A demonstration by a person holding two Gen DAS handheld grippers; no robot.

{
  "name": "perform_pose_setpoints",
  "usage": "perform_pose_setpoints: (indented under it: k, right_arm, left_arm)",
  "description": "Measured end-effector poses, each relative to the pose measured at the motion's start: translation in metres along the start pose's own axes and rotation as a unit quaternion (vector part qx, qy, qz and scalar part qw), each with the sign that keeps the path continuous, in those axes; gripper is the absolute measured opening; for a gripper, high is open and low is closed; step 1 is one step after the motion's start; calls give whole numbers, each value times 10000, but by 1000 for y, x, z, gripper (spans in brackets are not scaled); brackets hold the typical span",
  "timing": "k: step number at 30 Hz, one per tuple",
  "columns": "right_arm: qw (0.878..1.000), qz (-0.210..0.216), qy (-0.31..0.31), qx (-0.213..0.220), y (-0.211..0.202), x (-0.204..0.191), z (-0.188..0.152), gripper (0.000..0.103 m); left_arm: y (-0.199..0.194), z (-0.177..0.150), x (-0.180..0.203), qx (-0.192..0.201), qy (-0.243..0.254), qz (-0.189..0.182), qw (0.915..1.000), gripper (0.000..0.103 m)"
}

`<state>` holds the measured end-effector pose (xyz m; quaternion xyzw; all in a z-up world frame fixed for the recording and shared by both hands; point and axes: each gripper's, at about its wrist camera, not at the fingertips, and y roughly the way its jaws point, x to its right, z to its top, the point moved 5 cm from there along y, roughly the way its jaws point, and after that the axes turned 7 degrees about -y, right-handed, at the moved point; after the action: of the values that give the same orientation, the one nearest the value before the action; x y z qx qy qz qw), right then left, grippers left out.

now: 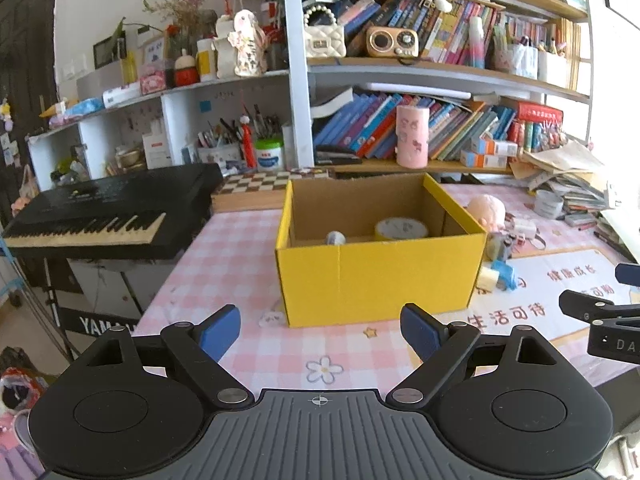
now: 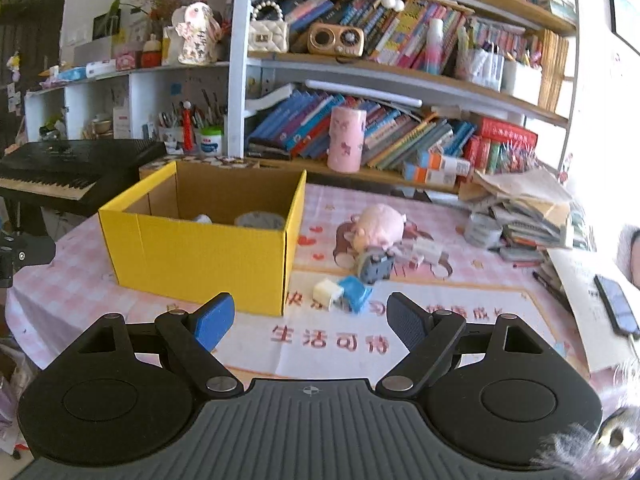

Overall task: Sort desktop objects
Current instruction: 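Withdraw both tools from the box and move back toward the remaining objects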

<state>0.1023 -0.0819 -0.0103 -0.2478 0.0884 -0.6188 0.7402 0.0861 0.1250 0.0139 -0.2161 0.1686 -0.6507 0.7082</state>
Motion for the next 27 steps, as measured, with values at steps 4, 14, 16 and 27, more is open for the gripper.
perform_pose_setpoints:
  k: [4,14,16,27]
  right_arm:
    - [9999,-3,83,-140,0,-2,-9,82]
    - [9992,-57,13,-390,-1,-6,-24,82]
    - [9992,-80,1,-393,-1,-5,-25,82]
    - [9978,-178,-78,-638,-3,-3,-36,84]
  left_arm:
    - [-1,-9,3,-116,-38,-38,9999,90]
    - [-3,-33,10,-331,-118,-81,9993,90]
    - [-3,-37,11,-348,-108,-74,9993,90]
    - [8,-46,22,-588,6,-306,9978,90]
